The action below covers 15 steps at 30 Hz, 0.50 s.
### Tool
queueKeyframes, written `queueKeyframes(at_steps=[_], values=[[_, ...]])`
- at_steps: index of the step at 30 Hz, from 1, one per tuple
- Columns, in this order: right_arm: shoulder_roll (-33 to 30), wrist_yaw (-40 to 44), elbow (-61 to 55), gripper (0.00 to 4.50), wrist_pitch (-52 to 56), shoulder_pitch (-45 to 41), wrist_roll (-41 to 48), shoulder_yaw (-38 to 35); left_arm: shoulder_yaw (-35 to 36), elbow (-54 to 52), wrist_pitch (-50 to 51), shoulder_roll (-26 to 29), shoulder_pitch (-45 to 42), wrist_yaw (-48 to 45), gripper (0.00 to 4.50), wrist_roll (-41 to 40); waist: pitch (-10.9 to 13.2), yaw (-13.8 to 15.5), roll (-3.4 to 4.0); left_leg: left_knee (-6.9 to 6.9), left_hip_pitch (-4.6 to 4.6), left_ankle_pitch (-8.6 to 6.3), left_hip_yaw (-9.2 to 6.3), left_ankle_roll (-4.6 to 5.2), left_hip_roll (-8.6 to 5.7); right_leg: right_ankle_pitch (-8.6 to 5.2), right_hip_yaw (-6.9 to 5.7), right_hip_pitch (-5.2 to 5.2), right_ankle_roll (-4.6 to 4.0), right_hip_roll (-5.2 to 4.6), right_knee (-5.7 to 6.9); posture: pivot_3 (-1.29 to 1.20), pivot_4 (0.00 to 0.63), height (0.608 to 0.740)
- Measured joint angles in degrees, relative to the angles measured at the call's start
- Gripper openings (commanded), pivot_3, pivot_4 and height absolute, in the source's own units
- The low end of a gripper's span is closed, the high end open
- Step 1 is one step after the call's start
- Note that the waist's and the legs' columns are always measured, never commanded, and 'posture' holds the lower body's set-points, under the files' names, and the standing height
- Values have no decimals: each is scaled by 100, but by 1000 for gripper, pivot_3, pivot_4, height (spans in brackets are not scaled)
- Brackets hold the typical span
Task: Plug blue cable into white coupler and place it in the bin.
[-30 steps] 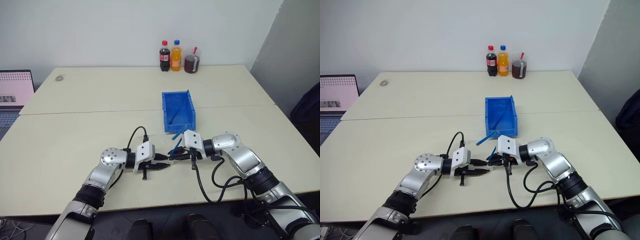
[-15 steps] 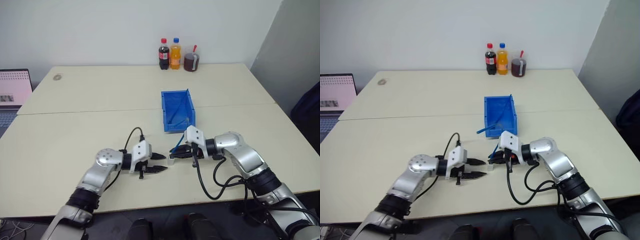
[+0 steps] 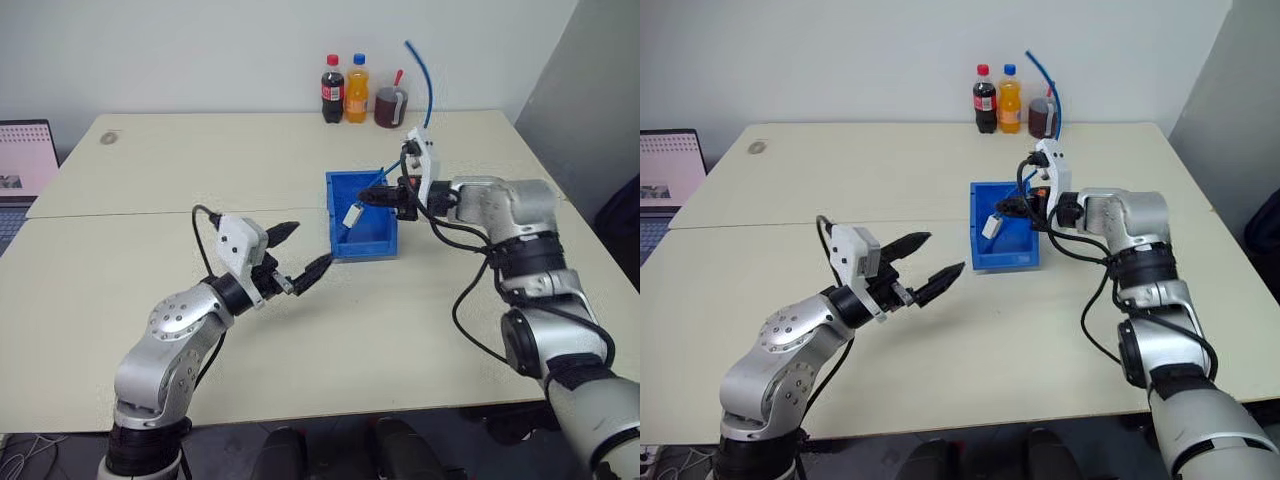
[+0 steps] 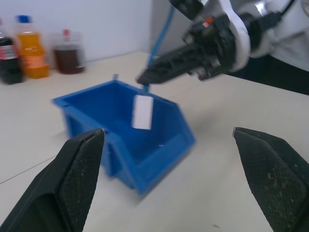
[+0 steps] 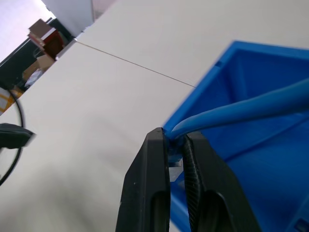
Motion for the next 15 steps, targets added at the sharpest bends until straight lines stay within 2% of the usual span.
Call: queueKeyframes(at_steps=[5,9,11,12,15], values=[[186,0,1361,2249,-729,-572,-368,6,-37,-331,93,-235,280,638,4500,121,3,6,-1,-1,-40,-1,2,-4,2,2,6,-43,1,-1,6,0,150,740],[295,-1,1841,3353,-1291,-767,-626,8,-184,-394,192,-365,358,943,4500,152,3,6,-1,-1,-44,-2,2,-6,4,2,-2,-47,0,1,10,0,150,740],[281,-14,1931,3753,-1452,-788,-712,4,-158,-390,218,-370,338,1064,4500,179,3,7,-1,0,-43,-2,2,-6,3,2,-3,-46,0,1,13,0,150,740],[261,-11,1935,3936,-1513,-788,-741,2,-110,-370,254,-370,297,1123,4500,179,4,6,-2,2,-43,-2,4,-6,2,2,-2,-46,0,1,14,0,150,740],[85,49,1683,3936,-1537,-769,-792,2,155,-214,308,-358,216,1303,4500,187,5,8,0,3,-43,-1,5,-6,-1,2,0,-47,0,1,15,0,150,740]])
